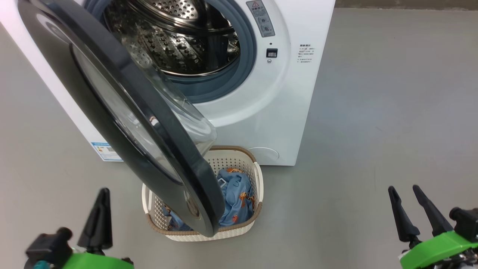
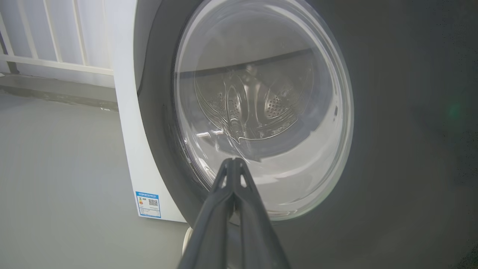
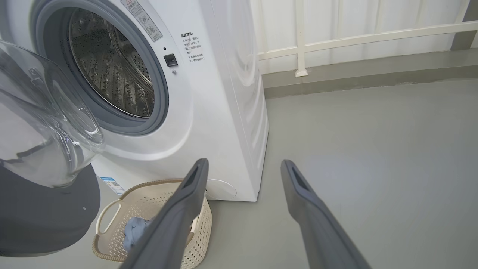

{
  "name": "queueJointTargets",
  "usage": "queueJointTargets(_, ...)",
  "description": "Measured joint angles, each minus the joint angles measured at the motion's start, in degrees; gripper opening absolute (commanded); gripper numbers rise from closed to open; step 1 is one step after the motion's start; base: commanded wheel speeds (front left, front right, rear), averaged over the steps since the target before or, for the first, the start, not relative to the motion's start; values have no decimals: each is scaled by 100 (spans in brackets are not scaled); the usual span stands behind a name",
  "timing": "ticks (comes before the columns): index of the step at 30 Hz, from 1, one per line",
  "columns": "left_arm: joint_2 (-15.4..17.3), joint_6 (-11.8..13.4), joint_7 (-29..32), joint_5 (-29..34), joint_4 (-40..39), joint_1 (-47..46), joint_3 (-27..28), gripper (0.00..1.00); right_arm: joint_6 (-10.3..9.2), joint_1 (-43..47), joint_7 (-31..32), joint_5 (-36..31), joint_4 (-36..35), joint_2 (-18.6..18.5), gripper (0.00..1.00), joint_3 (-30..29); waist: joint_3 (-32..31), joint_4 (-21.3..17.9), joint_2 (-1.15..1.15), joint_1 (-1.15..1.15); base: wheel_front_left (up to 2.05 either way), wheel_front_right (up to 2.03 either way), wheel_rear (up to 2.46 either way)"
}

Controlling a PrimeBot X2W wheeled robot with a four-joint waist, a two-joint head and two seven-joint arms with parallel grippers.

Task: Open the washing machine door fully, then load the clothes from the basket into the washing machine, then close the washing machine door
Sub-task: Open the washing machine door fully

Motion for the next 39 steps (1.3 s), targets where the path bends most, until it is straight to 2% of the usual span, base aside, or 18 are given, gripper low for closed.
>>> queueJointTargets(5, -80, 0, -1, -126, -575, -21, 188, 0, 0, 91, 0, 5, -16, 1, 100, -38, -25, 31, 0, 0, 0, 0, 0)
queueJointTargets(9, -99, 0, -3, 114, -1278, -108, 152, 0, 0, 92, -1, 9, -38, 1, 100, -54, -35, 34, 0, 0, 0, 0, 0)
queueJointTargets(16, -136, 66, 99, 623, -2596, -112, -452, 0, 0, 93, 0, 9, -82, -2, 100, -54, -44, -13, 0, 0, 0, 0, 0)
queueJointTargets(21, -171, 90, 339, 737, -3000, -114, -1038, 0, 0, 94, 0, 9, -102, 0, 100, -67, -30, -46, 0, 0, 0, 0, 0)
queueJointTargets(24, -219, 101, 461, 706, -3012, -118, -1521, 0, 0, 94, -1, 9, -111, 3, 100, -82, -18, -73, 0, 0, 0, 0, 0)
queueJointTargets(25, -225, 102, 503, 653, -2886, -125, -1779, 0, 0, 94, -1, 8, -120, 10, 100, -83, -3, -89, 0, 0, 0, 0, 0)
queueJointTargets(30, -234, 102, 506, 271, -2309, -259, -2335, 0, 0, 93, -1, 5, -133, 20, 100, -79, 50, -127, 0, 0, 0, 0, 0)
queueJointTargets(34, -238, 124, 450, 21, -1744, -447, -2601, 0, 0, 87, 0, -2, -154, 21, 100, -75, 99, -151, 0, 0, 0, 0, 0)
queueJointTargets(39, -242, 266, 339, -294, -1109, -661, -2805, 0, 0, 72, 0, -3, -170, 20, 100, -71, 140, -184, 0, 0, 0, 0, 0)
